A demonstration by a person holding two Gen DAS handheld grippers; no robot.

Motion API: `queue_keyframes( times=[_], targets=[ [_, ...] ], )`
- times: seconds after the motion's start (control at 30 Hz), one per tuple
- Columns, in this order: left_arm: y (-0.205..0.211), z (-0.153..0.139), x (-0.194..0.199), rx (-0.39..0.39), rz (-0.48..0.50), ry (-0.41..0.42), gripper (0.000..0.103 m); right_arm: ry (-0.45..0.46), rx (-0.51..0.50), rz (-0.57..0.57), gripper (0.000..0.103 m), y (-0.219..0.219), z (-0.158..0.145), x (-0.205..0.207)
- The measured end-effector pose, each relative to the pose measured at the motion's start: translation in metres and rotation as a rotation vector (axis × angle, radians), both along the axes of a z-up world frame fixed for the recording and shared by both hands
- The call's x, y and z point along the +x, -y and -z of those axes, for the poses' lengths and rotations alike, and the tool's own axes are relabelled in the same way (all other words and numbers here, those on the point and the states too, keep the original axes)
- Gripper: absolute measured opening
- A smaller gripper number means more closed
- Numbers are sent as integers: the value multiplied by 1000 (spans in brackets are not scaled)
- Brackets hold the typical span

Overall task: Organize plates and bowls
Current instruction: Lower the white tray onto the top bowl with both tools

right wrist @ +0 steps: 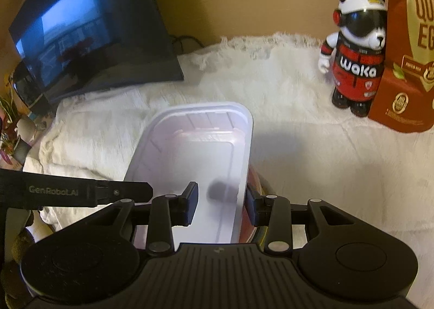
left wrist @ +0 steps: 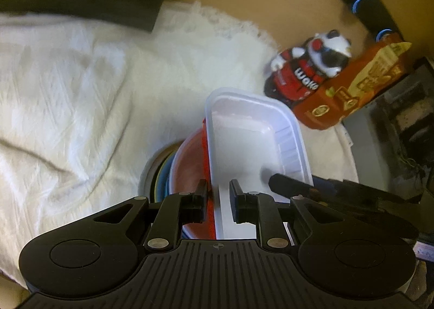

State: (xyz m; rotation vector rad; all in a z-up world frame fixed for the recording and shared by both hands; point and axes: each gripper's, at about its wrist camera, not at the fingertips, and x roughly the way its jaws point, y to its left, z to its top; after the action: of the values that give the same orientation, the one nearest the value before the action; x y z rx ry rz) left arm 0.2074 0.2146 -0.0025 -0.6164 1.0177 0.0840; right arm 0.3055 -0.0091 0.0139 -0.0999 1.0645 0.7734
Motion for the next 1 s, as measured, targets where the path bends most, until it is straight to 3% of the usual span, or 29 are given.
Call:
queue_keyframes(
  times=[0.5, 0.9, 1.0],
  targets=[
    [-6, -1, -2, 4, -24, 16, 19, -9, -43, -8, 38, -4, 9, 1],
    [-20, -12, -7, -44, -65, 50, 19, 9, 8, -33, 38, -5, -11, -5],
    [-19, -15, -7, -25, -70, 51, 19, 11, 4, -36, 38, -8, -11, -7]
  ],
)
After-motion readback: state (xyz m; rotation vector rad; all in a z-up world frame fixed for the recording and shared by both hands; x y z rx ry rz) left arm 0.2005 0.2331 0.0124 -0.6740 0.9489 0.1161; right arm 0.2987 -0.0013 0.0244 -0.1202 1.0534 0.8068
